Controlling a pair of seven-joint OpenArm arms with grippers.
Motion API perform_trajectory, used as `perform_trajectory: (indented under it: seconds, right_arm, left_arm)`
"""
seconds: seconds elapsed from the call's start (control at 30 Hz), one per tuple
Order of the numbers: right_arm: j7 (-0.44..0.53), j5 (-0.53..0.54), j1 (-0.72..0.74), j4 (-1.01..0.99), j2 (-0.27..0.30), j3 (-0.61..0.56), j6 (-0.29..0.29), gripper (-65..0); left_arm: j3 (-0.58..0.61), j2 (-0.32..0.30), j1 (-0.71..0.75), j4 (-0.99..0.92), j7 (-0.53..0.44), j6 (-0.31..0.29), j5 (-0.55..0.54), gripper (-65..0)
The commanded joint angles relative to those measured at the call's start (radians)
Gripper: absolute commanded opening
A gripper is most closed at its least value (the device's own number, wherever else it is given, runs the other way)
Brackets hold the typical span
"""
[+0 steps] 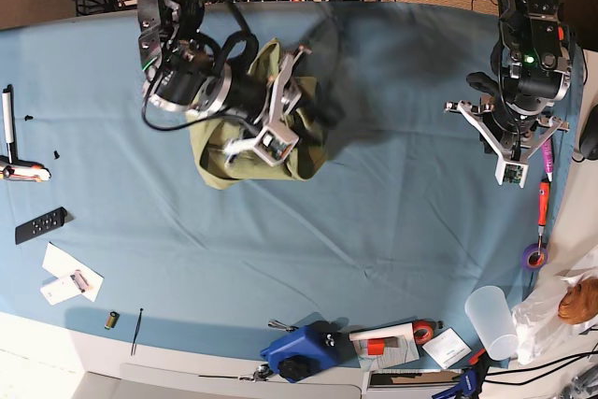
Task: Layout the t-shirt on the table in an organized manner, then fold the t-shirt properly
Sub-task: 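Grasp the bundle's sides with both grippers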
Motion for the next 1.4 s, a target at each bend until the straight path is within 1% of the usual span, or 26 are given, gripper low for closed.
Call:
perform_trajectory:
  seconds: [0.0,0.07,0.1,0.13,0.2,0.23,0.27,0.3,0.33,0.37,0.43,0.53,0.6,0.67,0.73,0.8,0.87,0.97,1.07,1.13,1.27,1.37]
  right_arm:
    - [0.035,0.003,0.025,0.041,0.000,0.027,-0.016,-47.0]
    - [0.046,-0.013,0.031,0.070,0.000,0.089,-0.058,-47.7]
    - [0.050,-0.018,0.031,0.073,0.000,0.127,-0.072,-50.4]
    - [0.044,-0.023,0.030,0.072,0.000,0.166,-0.082,-54.1]
    - [0.033,-0.027,0.021,0.072,0.000,0.241,-0.099,-62.2]
    - [0.033,-0.027,0.016,0.072,0.000,0.278,-0.110,-65.0]
    - [0.033,-0.027,0.008,0.072,0.001,0.312,-0.124,-65.0]
    - [0.033,-0.026,0.001,0.072,0.000,0.344,-0.133,-65.0]
    - [0.032,-0.023,-0.008,0.072,0.001,0.372,-0.142,-65.0]
    - [0.032,-0.020,-0.019,0.071,0.001,0.396,-0.149,-65.0]
    - [0.024,-0.020,-0.048,0.071,0.000,0.424,-0.155,-65.0]
    - [0.030,-0.020,-0.086,0.037,0.000,0.428,-0.152,-65.0]
    - [0.053,-0.020,-0.090,-0.036,0.000,0.421,-0.134,-65.0]
    - [0.095,-0.020,-0.087,-0.135,0.000,0.415,-0.111,-65.0]
    - [0.109,-0.015,-0.069,-0.239,0.000,0.412,-0.080,-65.0]
    - [0.103,0.012,-0.046,-0.329,0.000,0.412,-0.046,-65.0]
    - [0.066,0.072,-0.026,-0.382,0.000,0.412,-0.011,-65.0]
    - [0.018,0.181,-0.021,-0.372,0.000,0.414,0.025,-65.0]
    - [-0.017,0.271,-0.022,-0.308,0.000,0.414,0.025,-65.0]
    - [-0.021,0.311,-0.022,-0.253,0.000,0.414,0.025,-65.0]
    - [-0.003,0.327,-0.013,-0.203,0.000,0.413,0.025,-65.0]
    - [0.008,0.298,0.002,-0.215,-0.019,0.413,0.025,-65.0]
  left_arm:
    - [-0.006,-0.008,-0.008,0.017,-0.022,0.004,0.004,-60.7]
    - [-0.006,-0.008,-0.008,0.017,-0.023,0.004,-0.005,-60.7]
    - [-0.006,-0.008,-0.008,0.017,-0.029,0.003,-0.028,-60.7]
    - [-0.006,-0.006,-0.008,0.017,-0.043,-0.014,-0.068,-60.7]
    - [-0.004,0.006,-0.009,0.017,-0.080,-0.094,-0.165,-60.9]
    - [0.002,0.008,-0.009,0.017,-0.105,-0.137,-0.217,-62.4]
    - [0.010,0.013,-0.011,0.017,-0.127,-0.182,-0.254,-64.4]
    - [0.019,0.020,-0.014,0.017,-0.142,-0.220,-0.275,-65.0]
    - [0.031,0.025,-0.015,0.017,-0.155,-0.246,-0.285,-65.0]
    - [0.043,0.031,-0.018,0.017,-0.159,-0.259,-0.288,-65.0]
    - [0.067,0.039,-0.017,0.017,-0.162,-0.259,-0.288,-65.0]
    - [0.101,0.042,-0.016,0.017,-0.161,-0.259,-0.288,-65.0]
    - [0.120,0.042,-0.016,0.017,-0.161,-0.259,-0.285,-65.0]
    - [0.129,0.041,-0.016,0.017,-0.161,-0.259,-0.284,-65.0]
    - [0.130,0.042,-0.016,0.017,-0.161,-0.259,-0.284,-65.0]
    - [0.130,0.042,-0.014,0.017,-0.160,-0.259,-0.276,-65.0]
    - [0.130,0.041,-0.014,0.017,-0.161,-0.259,-0.262,-65.0]
    - [0.130,0.041,-0.014,0.017,-0.161,-0.259,-0.258,-65.0]
    - [0.130,0.041,-0.014,0.017,-0.161,-0.259,-0.258,-65.0]
    - [0.130,0.041,-0.014,0.017,-0.161,-0.259,-0.258,-65.0]
    - [0.130,0.041,-0.014,0.017,-0.161,-0.259,-0.259,-65.0]
    - [0.130,0.042,-0.014,0.017,-0.161,-0.259,-0.264,-65.0]
